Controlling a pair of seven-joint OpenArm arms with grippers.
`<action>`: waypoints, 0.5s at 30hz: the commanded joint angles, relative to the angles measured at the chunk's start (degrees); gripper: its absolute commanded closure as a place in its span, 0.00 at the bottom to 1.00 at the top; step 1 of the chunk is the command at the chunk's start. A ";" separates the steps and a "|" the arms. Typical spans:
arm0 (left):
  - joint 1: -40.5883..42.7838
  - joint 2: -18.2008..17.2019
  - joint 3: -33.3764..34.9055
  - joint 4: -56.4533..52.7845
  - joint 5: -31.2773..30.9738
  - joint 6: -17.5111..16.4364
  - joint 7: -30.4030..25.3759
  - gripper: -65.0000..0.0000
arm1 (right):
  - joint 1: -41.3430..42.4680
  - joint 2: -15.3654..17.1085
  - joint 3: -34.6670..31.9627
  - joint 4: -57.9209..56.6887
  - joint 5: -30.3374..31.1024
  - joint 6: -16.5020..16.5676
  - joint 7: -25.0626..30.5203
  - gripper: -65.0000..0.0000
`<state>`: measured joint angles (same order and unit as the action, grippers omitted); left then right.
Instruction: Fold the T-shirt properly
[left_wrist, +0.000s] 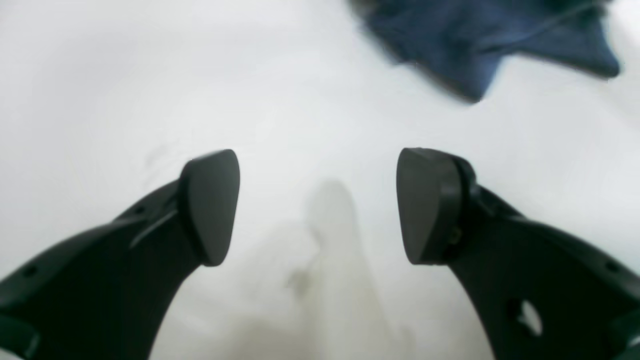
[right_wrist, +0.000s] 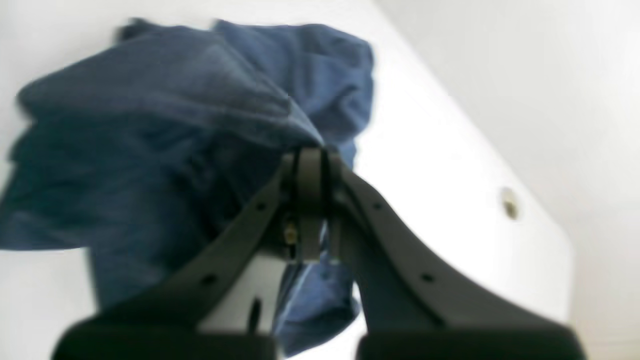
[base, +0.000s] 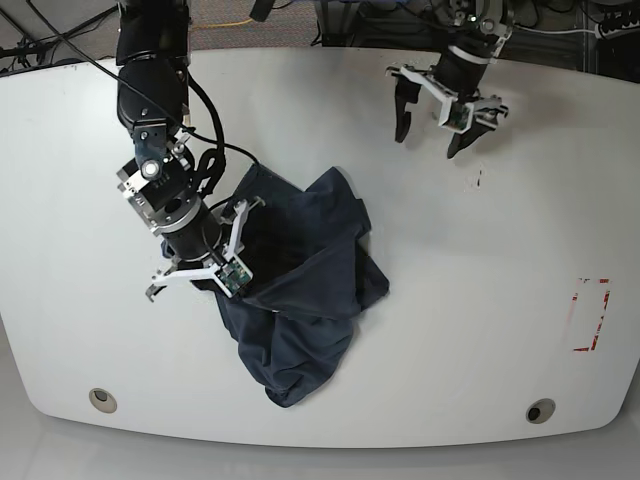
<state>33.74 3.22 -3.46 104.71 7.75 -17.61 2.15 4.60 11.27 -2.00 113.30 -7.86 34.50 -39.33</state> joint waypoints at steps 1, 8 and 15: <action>-1.96 0.25 2.37 0.92 -0.32 -0.11 2.20 0.29 | 2.04 0.21 0.64 1.39 0.17 -0.52 1.84 1.00; -12.07 2.89 6.94 -1.01 -0.50 -0.11 15.65 0.29 | 3.53 1.44 0.64 1.47 0.08 -0.52 1.75 1.00; -18.57 3.94 6.67 -5.85 -0.58 -0.11 16.62 0.29 | 5.90 1.44 3.80 1.47 -0.10 -0.52 1.40 1.00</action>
<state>15.79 7.11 3.38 98.24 7.66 -18.04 20.12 8.03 12.32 0.40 113.54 -7.79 34.61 -39.62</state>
